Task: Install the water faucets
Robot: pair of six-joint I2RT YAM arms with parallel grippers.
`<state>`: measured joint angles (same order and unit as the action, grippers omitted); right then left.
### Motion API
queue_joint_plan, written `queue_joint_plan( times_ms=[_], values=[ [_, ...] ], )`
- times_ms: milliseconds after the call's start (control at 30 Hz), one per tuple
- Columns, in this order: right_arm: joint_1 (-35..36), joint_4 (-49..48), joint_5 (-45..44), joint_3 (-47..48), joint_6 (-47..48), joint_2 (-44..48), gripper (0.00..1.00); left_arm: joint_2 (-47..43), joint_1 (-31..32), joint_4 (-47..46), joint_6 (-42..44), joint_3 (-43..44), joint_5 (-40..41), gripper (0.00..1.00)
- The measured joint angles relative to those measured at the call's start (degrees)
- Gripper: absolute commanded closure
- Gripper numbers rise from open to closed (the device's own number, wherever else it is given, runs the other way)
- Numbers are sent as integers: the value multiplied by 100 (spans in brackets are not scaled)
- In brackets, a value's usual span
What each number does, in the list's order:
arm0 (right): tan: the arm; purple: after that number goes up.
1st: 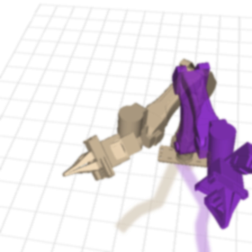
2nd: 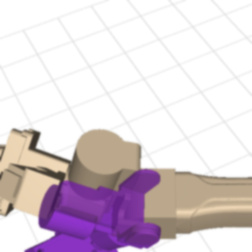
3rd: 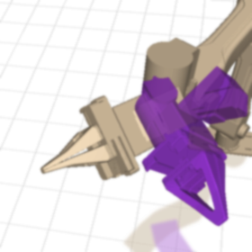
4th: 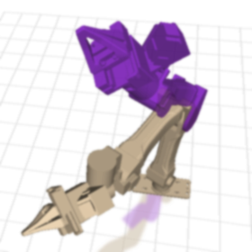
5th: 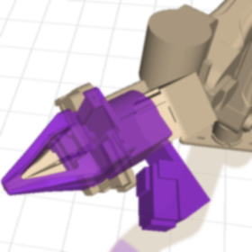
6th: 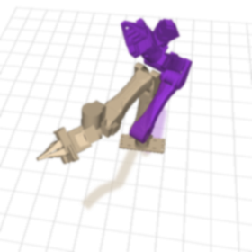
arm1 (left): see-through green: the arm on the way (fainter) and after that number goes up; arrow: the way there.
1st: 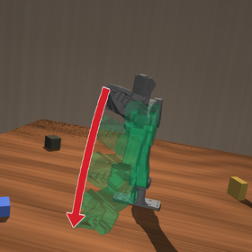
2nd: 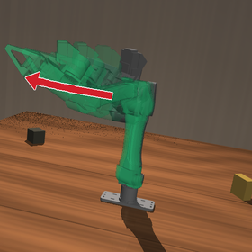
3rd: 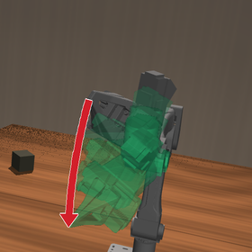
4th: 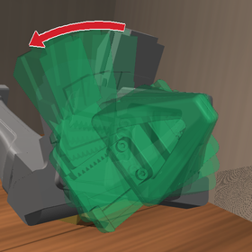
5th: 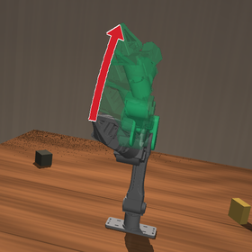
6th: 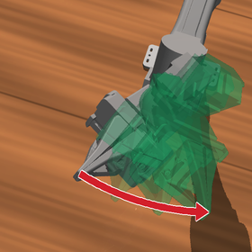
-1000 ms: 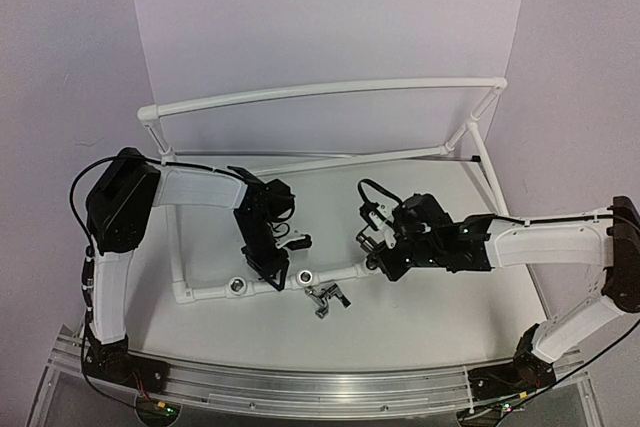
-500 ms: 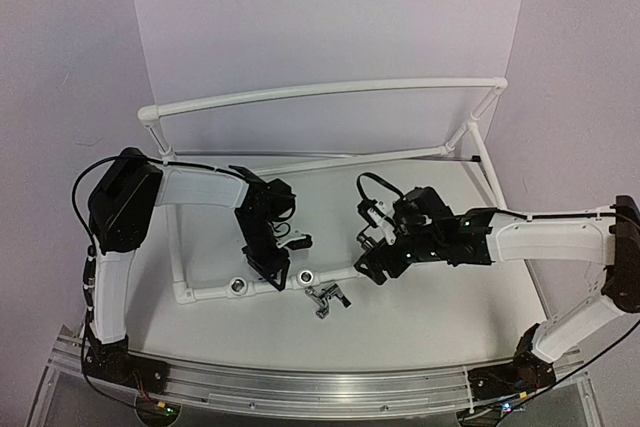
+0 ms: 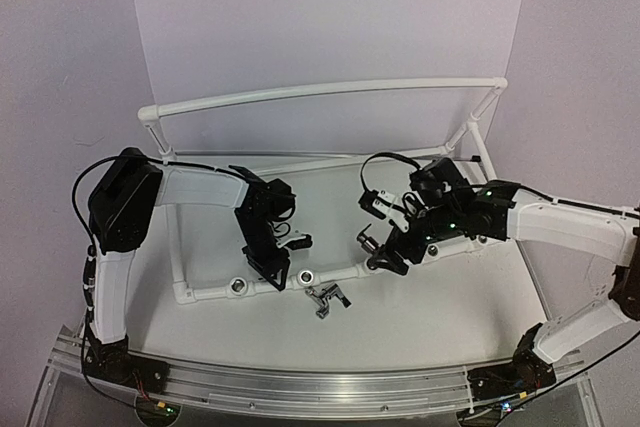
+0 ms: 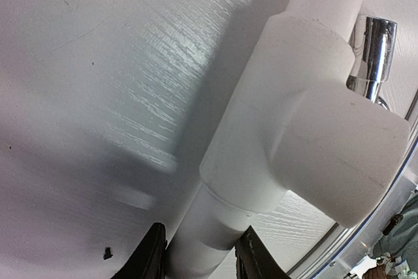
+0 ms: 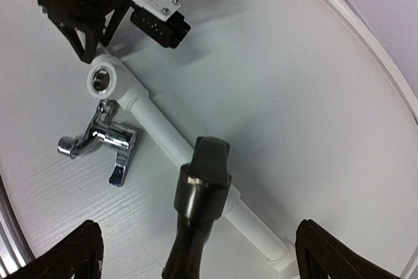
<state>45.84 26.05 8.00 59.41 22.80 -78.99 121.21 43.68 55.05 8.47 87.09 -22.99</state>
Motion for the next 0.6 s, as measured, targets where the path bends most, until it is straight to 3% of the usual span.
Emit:
queue_joint_plan(
  times_ms=[333, 600],
  values=[
    [-92, 1464, 10, 581, 2531, 615, 2, 8, -28, -2, 0, 0, -73, 100],
    [39, 1840, -385, 694, 5640, 738, 2, 26, -56, -4, 0, 0, -154, 100]
  ],
)
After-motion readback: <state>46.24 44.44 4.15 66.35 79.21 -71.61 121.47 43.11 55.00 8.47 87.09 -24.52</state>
